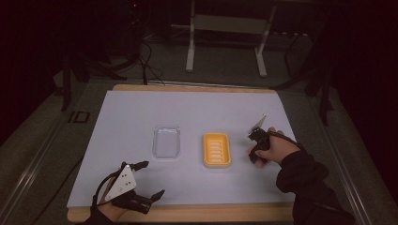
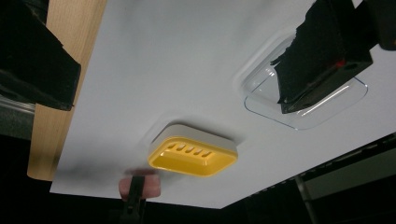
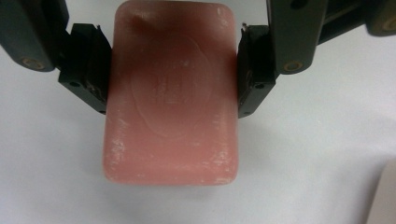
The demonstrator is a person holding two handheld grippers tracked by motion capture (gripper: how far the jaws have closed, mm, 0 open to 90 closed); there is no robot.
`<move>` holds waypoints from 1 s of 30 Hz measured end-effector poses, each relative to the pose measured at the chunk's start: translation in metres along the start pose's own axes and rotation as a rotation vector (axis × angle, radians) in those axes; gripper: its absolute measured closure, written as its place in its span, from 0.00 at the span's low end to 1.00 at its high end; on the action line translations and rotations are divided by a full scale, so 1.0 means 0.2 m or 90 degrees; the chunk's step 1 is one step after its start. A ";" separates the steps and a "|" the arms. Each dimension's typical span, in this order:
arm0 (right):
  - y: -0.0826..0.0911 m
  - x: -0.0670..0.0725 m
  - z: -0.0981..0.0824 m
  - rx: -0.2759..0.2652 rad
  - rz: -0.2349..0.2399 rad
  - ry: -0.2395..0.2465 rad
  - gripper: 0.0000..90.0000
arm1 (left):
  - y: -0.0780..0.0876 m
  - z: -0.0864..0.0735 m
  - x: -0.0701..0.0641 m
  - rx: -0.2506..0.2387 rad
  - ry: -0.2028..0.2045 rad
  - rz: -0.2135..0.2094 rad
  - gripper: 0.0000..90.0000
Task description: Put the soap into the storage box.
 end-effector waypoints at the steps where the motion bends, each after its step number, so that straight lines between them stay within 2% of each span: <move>1: 0.01 0.00 0.01 -0.004 -0.001 -0.001 0.42 | 0.00 0.00 0.00 -0.001 0.001 0.000 0.01; 2: 0.03 0.00 0.01 -0.006 -0.005 -0.016 0.42 | 0.00 0.00 0.00 -0.001 0.000 0.001 0.01; 5: 0.07 -0.01 0.02 -0.013 -0.040 -0.008 0.42 | 0.00 0.00 0.00 0.000 0.001 0.003 0.01; 9: 0.12 0.04 0.06 -0.045 -0.026 -0.008 0.42 | 0.00 0.00 0.00 0.001 0.000 0.003 0.01; 15: 0.21 0.07 0.12 -0.083 -0.020 -0.004 0.42 | 0.00 0.00 0.01 0.001 0.001 0.005 0.01; 19: 0.26 0.08 0.17 -0.102 -0.037 -0.002 0.42 | 0.00 0.00 0.01 0.001 0.001 0.005 0.01; 23: 0.30 0.15 0.21 -0.121 -0.030 -0.010 0.42 | 0.00 0.00 0.01 -0.001 0.001 0.006 0.01; 25: 0.31 0.15 0.22 -0.126 -0.036 -0.016 0.42 | 0.00 0.00 0.01 -0.002 0.001 0.006 0.01; 27: 0.33 0.19 0.27 -0.150 -0.031 -0.062 0.42 | 0.00 0.00 0.01 -0.003 0.000 0.008 0.01; 28: 0.33 0.21 0.29 -0.165 -0.028 -0.076 0.42 | 0.00 0.01 0.01 -0.004 0.000 0.009 0.01; 30: 0.34 0.23 0.31 -0.167 -0.031 -0.091 0.42 | 0.00 0.01 0.01 -0.004 0.000 0.008 0.01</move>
Point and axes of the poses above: each handheld gripper's, and its own axes: y roughly backward along the jaws, z roughly out of its top, x roughly to its left, the point moved 10 cm from there along -y, roughly forward along the jaws, and after that the axes turned 15 degrees about -x, right-handed, at the moved point
